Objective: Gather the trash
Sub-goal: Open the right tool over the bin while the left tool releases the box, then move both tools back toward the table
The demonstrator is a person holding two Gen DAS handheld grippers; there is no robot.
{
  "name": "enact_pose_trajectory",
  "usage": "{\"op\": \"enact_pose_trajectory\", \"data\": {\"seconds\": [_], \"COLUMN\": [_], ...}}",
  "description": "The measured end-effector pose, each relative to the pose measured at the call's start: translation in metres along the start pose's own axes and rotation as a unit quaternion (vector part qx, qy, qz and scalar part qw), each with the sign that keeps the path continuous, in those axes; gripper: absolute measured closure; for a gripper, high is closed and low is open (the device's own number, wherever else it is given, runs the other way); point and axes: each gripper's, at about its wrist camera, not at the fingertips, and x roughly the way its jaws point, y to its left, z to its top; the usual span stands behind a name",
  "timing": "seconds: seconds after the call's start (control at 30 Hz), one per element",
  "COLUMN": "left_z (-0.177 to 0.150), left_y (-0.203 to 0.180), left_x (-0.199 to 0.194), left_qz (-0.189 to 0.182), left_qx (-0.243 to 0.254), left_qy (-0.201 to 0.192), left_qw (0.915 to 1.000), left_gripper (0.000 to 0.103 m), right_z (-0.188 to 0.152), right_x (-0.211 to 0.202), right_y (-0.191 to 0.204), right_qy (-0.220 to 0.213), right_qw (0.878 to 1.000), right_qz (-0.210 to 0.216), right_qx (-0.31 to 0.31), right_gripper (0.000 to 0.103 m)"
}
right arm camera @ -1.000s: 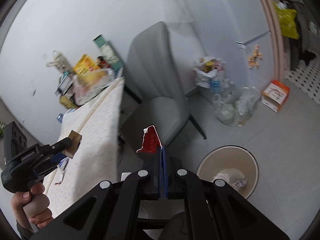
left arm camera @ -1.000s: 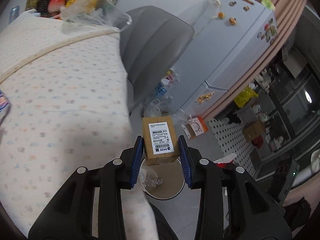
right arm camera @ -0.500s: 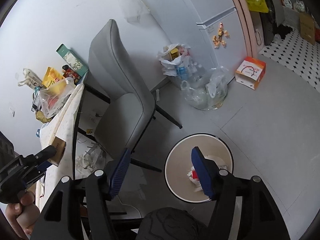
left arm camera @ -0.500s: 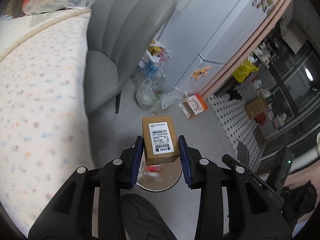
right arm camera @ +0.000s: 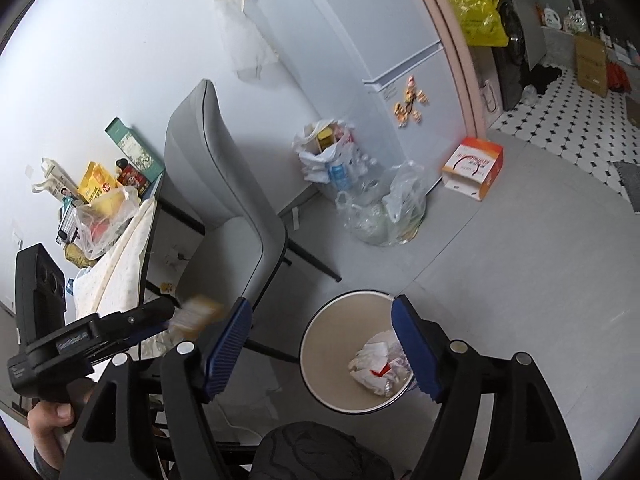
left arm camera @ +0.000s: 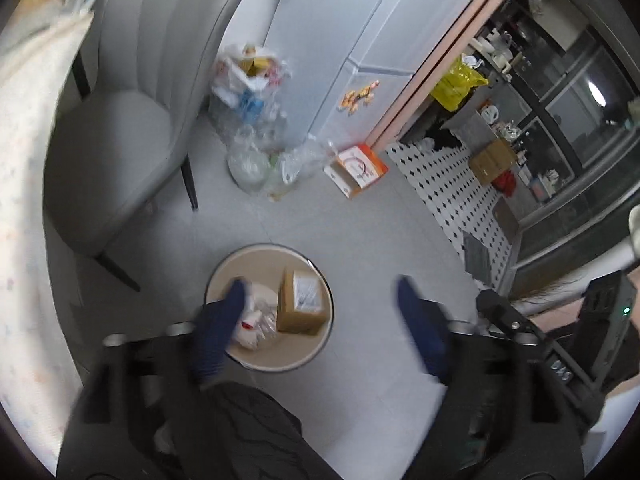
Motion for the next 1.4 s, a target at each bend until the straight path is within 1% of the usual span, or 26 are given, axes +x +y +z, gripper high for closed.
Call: {"op": "enact_pose_trajectory", "data": {"seconds": [0.07,0.2,0.27,0.37,0.43,0.57,0.67,0.7,0.8,0.83,0.9,0.97,1.13,1.4], "left_z": [-0.001,0.000,-0.002,-0.006,-0.010,-0.015,-0.020,-0.021,-0.026,-0.029,-0.034,-0.041,-0.061,-0.094], "left_y": [0.000,0.013,0.024,0.038,0.048,0.068,0.086,0.091,0.115,0.119,0.133,0.149,0.183,0.221], "left_x": [-0.006,-0.025,-0.040,-0.061,-0.075,-0.100,-0.122,-0.127,-0.147,-0.152,-0.165,-0.177,-0.205,-0.242], "left_qz": [0.007,0.020,0.027,0.033,0.045,0.053,0.060,0.062,0.070,0.072,0.077,0.082,0.090,0.106], "left_qx": [0.002,-0.013,-0.026,-0.040,-0.045,-0.059,-0.067,-0.070,-0.086,-0.089,-0.099,-0.112,-0.139,-0.172], "left_qy": [-0.010,-0.021,-0.033,-0.054,-0.065,-0.085,-0.106,-0.110,-0.126,-0.131,-0.140,-0.150,-0.172,-0.201], "left_qw": [0.9999,0.9995,0.9988,0.9972,0.9959,0.9932,0.9903,0.9896,0.9858,0.9848,0.9821,0.9789,0.9712,0.9586], "left_gripper": [0.010,0.009,0.006,0.006,0.006,0.006,0.006,0.006,0.006,0.006,0.006,0.006,0.006,0.006], "right_z": [0.000,-0.003,-0.005,-0.012,-0.015,-0.018,-0.021,-0.022,-0.028,-0.030,-0.035,-0.039,-0.051,-0.082], "right_x": [-0.004,-0.001,0.002,0.005,0.007,0.013,0.013,0.012,0.005,0.003,0.001,0.002,0.002,-0.004], "right_y": [0.002,0.012,0.020,0.039,0.052,0.079,0.107,0.113,0.139,0.146,0.162,0.177,0.211,0.265], "right_qy": [-0.003,0.002,0.007,0.013,0.015,0.022,0.019,0.017,-0.001,-0.005,-0.007,0.002,0.010,0.020], "right_qw": [1.000,1.000,1.000,0.999,0.998,0.996,0.994,0.994,0.991,0.991,0.989,0.988,0.984,0.974], "right_qz": [0.002,0.005,0.006,0.014,0.022,0.033,0.044,0.047,0.059,0.063,0.069,0.075,0.080,0.095], "right_qx": [-0.003,-0.014,-0.022,-0.044,-0.058,-0.077,-0.096,-0.100,-0.116,-0.121,-0.132,-0.136,-0.159,-0.206], "right_gripper": [0.030,0.030,0.030,0.028,0.025,0.024,0.021,0.018,0.009,0.007,0.007,0.007,0.007,0.008]}}
